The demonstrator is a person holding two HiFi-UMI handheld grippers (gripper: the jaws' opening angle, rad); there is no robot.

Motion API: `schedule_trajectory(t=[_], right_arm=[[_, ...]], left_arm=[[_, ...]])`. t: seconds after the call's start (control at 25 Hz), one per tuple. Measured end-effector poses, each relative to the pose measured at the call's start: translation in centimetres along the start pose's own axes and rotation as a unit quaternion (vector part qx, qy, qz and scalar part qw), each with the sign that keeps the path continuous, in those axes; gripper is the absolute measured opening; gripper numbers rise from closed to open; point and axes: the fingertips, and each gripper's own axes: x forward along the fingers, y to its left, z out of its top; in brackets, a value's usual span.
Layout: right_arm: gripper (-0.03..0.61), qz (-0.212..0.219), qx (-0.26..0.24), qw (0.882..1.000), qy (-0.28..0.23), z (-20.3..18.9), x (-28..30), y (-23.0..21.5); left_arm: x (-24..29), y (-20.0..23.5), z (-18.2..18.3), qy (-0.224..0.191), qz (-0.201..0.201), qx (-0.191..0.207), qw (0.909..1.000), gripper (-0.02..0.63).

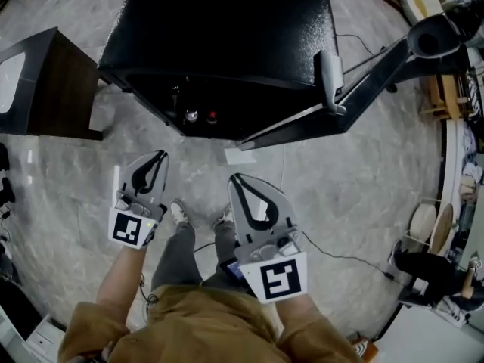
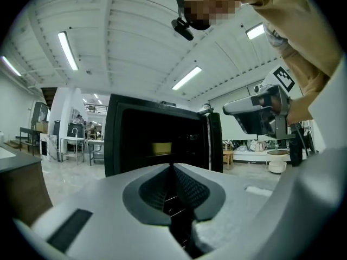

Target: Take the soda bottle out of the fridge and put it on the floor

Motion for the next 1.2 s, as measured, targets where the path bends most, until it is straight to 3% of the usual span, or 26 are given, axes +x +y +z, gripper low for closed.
schedule_trajectory(t=[0.2,0.76,1.2], right_arm=[[0.003,0.010,0.004,1.000,0.016,-4.4,2.4,1.8],[0.003,0.010,0.043,0.997,0.058,-16.8,5.7,0.4],[0.002,-0.004,0.032,0.998,0.048,-21.2,8.2,-1.4]], left_arm=[[1.7,0.9,-4.6,0.010,-0.008,-0.001,0.9999,0.005],[5.8,0.6,-15.9,0.047,-0.030,-0.008,0.9984,0.050],[9.4,0.8,-21.9,0.042,-0.027,-0.002,0.9987,0.110]])
